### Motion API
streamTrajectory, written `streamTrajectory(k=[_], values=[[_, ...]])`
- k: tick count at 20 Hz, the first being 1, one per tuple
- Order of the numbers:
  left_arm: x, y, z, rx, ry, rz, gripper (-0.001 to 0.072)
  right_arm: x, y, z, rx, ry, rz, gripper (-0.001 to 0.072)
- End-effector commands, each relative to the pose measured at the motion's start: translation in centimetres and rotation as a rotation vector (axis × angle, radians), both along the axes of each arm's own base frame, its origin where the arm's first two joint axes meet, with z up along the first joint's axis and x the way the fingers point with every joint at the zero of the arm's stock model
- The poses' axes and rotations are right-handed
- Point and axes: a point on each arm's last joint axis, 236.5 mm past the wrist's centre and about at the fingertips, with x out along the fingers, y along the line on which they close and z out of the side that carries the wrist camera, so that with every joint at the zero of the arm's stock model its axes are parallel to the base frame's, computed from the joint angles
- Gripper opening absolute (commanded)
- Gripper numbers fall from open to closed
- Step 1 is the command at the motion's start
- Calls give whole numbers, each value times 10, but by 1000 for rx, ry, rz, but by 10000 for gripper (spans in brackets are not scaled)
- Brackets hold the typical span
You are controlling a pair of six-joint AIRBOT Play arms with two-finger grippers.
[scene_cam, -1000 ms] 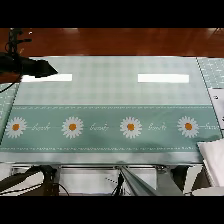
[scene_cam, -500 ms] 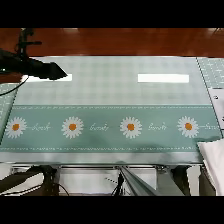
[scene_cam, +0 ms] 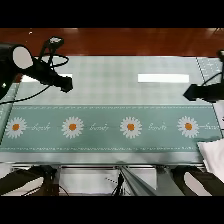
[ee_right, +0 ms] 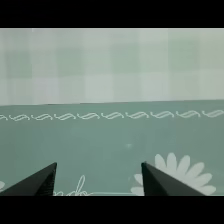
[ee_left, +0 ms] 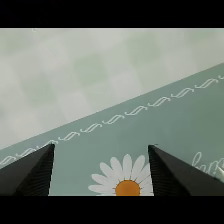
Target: Fold the shirts.
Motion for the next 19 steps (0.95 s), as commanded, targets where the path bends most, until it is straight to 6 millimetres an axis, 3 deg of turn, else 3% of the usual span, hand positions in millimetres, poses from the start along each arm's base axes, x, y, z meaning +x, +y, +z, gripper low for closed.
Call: streamTrajectory(k=[1,4,19], values=[[1,9,-1,44,-7,70,712,19,37,-21,-128,8,145,606],[2,8,0,43,-9,70,711,18,48,-23,-114,11,170,606],[2,8,0,43,-9,70,712,18,48,-23,-115,11,170,606]])
